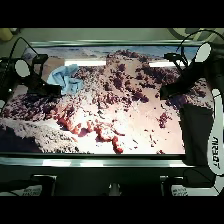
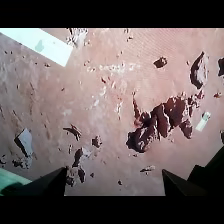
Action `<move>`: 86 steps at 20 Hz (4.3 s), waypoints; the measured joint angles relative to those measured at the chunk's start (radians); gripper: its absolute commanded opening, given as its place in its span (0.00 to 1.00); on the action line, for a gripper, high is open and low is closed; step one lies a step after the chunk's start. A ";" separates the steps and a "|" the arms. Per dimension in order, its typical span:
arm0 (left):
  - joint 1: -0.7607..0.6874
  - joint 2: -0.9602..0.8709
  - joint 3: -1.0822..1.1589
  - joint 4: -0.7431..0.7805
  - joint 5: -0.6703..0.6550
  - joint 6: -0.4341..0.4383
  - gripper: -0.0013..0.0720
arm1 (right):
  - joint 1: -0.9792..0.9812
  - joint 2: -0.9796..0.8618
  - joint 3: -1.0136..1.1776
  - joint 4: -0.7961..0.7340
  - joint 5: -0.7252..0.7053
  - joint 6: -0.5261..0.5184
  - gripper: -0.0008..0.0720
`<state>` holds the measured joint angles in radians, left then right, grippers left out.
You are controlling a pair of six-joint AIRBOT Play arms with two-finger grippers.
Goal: Fold the shirts.
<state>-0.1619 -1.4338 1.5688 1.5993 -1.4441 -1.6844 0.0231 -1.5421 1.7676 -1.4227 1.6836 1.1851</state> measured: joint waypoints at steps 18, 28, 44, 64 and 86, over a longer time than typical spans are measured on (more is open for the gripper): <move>0.089 -0.172 0.144 0.003 0.377 -0.114 0.98 | 0.000 0.000 0.000 -0.002 -0.220 0.000 0.88; 0.285 -0.555 0.358 -0.297 0.378 -0.183 0.05 | 0.000 0.000 0.000 -0.002 -0.312 -0.003 0.86; -0.011 0.119 0.451 -0.619 0.389 0.301 0.05 | 0.000 0.451 0.030 -0.078 -0.454 -0.203 0.84; -0.309 -0.079 0.072 -0.345 0.064 0.123 1.00 | 0.000 0.432 -0.083 -0.014 -0.011 -0.199 0.85; -0.256 -0.193 -0.353 -0.515 0.411 0.140 0.05 | 0.013 0.372 -1.255 0.612 -0.500 -0.357 0.93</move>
<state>-0.4179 -1.6264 1.2156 1.0840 -1.0328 -1.5444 0.0357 -1.1706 0.5129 -0.8112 1.1839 0.8284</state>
